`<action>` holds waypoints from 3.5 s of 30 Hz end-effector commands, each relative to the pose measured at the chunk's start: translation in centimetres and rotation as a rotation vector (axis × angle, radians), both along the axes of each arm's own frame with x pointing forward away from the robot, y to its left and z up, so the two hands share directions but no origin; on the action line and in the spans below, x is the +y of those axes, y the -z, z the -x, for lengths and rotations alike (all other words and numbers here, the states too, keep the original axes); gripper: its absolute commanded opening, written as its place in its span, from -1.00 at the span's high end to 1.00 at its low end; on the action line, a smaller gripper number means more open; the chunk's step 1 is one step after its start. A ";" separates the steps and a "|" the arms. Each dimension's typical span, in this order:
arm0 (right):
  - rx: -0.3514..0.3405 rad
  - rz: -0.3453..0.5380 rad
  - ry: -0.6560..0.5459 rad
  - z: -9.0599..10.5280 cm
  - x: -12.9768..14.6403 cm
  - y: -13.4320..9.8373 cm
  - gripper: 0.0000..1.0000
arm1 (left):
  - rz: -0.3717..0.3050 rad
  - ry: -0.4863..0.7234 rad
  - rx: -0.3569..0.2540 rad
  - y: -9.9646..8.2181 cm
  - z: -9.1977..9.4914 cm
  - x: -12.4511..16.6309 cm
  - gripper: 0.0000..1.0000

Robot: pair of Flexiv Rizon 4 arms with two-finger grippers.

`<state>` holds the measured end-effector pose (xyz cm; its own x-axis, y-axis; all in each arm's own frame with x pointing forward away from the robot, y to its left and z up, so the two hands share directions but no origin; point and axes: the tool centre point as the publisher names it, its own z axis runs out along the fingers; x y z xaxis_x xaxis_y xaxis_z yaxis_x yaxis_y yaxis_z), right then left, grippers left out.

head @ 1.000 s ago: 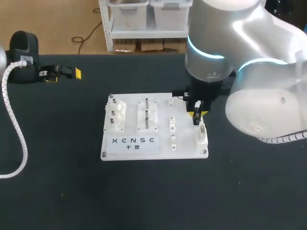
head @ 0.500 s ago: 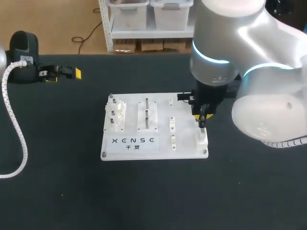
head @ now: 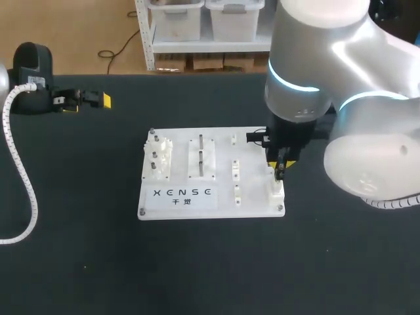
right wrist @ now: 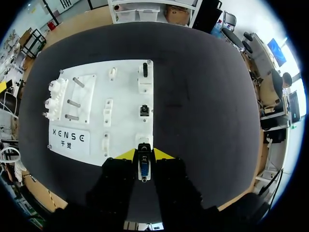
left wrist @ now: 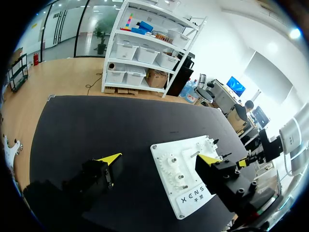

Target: Insert the USB connector, Ethernet cable, and multi-pin plug into their matching sockets one by one.

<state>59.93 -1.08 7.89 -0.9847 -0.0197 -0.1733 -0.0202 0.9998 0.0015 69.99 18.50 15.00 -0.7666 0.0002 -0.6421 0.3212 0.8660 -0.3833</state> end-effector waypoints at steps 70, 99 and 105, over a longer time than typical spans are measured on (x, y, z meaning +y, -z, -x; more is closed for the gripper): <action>-0.024 0.034 0.049 0.1 0.1 1.7 1.00 | 0.000 0.000 0.000 0.0 0.0 0.0 -1.00; -0.058 0.018 0.048 1.6 0.1 2.4 1.00 | 0.000 0.000 0.000 0.0 0.0 0.0 -1.00; -0.053 0.023 0.054 1.7 0.0 2.5 1.00 | 0.000 0.000 0.000 0.0 0.0 0.0 -1.00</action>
<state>58.88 -1.02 6.66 -0.9753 0.0258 -0.2192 0.0309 0.9993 -0.0199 69.99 18.50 15.00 -0.7666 0.0002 -0.6421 0.3212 0.8660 -0.3833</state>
